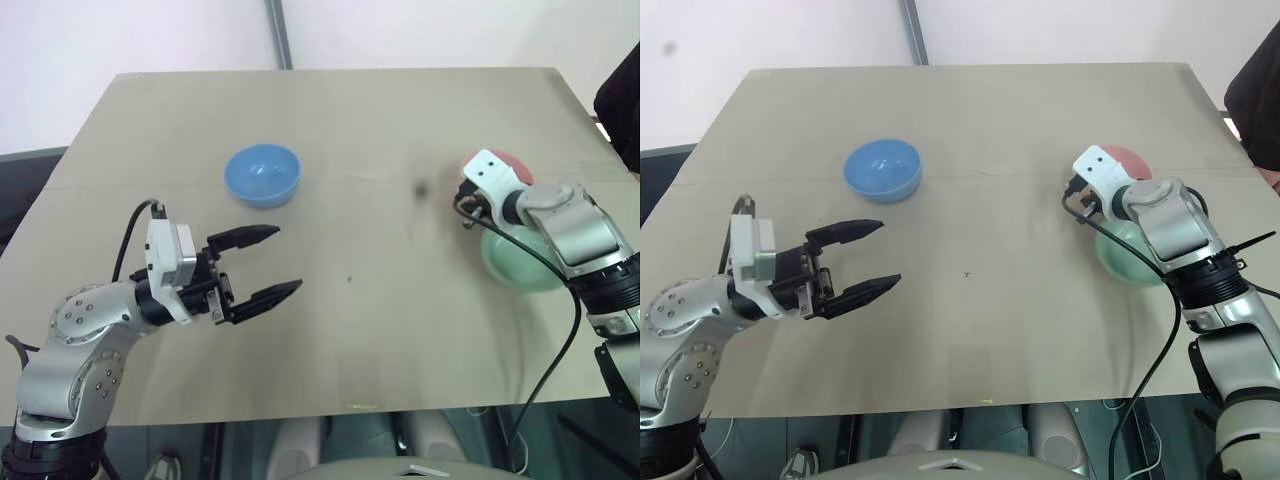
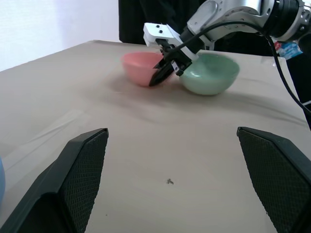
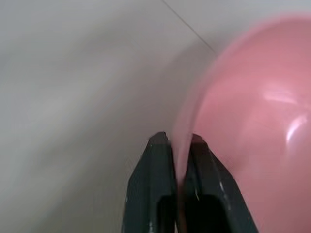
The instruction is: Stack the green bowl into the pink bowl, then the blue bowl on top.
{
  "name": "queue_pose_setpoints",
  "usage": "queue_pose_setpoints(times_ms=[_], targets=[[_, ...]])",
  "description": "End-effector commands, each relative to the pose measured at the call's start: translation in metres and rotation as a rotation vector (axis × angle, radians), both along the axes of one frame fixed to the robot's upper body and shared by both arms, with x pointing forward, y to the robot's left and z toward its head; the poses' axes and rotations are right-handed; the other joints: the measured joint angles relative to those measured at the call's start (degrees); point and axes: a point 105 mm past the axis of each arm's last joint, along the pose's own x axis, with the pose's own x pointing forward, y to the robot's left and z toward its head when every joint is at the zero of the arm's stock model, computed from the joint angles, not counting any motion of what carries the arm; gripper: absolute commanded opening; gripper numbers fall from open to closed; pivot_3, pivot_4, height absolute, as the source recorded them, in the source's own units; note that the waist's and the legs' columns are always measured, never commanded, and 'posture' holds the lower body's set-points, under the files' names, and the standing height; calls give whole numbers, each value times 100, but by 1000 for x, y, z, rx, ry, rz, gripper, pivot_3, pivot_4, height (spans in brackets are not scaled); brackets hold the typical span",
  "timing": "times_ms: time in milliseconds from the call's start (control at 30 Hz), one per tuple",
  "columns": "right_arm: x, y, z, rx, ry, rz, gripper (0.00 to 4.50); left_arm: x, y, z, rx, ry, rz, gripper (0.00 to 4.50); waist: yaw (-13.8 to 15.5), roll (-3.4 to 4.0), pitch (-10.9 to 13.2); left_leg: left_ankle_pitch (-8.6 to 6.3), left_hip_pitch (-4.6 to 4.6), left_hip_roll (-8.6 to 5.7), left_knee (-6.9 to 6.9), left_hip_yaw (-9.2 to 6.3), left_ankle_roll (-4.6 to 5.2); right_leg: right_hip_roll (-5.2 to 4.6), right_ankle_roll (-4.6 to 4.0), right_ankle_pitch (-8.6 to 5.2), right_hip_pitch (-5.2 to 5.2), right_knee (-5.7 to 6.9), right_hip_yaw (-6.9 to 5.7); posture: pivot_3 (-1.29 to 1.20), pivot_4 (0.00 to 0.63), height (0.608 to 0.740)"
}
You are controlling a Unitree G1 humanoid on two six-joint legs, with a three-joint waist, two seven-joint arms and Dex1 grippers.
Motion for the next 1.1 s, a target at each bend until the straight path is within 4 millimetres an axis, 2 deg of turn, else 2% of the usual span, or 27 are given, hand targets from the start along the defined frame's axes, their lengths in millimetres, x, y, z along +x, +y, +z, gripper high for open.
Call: queue_pose_setpoints(times_ms=[33, 100, 167, 300, 367, 467, 567, 767, 1100], targets=[[-1, 20, 31, -14, -133, 123, 26, -6, 1, 10, 3, -42, -37, 4500, 1, 0, 0, 0, 0, 0, 0, -1, 0, 0, 0, 0, 0, 0, 0, 0, 150, 740], [-7, 31, 39, -6, -155, 177, 26, -7, 3, 10, 0, -35, -49, 4500, -2, 2, 1, 0, 0, 0, 0, -2, 0, -1, 0, 0, 0, 0, 0, 0, 150, 740], [-22, 57, 53, 23, -219, 330, 26, -5, 9, 12, -16, -26, -47, 4500, -11, 3, 2, 0, 0, 1, -1, -3, 0, 1, 0, 0, -2, -1, 0, 0, 150, 740], [-78, 111, 66, 133, -224, 680, 26, -6, 31, 9, -12, 1, -37, 4500, -7, 3, 2, 0, -2, 5, -3, -9, 0, 4, 0, 0, -3, -1, -3, 0, 150, 740], [-102, 123, 58, 117, -211, 807, 26, -9, 44, 4, 13, 18, -40, 4500, -3, 3, 2, -1, -2, 5, -5, -16, 1, 4, 0, 0, -2, -4, -11, 0, 150, 740], [-123, 126, 41, 102, -162, 895, 26, -13, 55, 1, 19, 33, -51, 4500, 31, 2, 1, -1, -3, 2, 0, -19, 2, -4, 0, 0, 5, -8, -15, 0, 150, 740], [-147, 133, 17, 94, -99, 980, 26, -18, 80, -9, 44, 83, -18, 4500, 27, 1, 1, -9, 3, -3, 7, -29, 16, -10, 0, 0, 19, -7, -26, 0, 150, 740], [-146, 138, 3, 43, -95, 1021, 26, -19, 88, -14, 62, 86, 2, 4500, -3, 5, 3, -10, 17, 1, 7, -33, 17, 2, 0, 0, 22, 6, -29, 0, 150, 740], [-157, 155, 1, 146, -44, 1166, 26, -18, 87, -11, 76, 66, 16, 4500, -1, 4, 3, -9, 13, 3, 5, -37, 15, -1, 0, 0, 21, -2, -32, 0, 150, 740]])
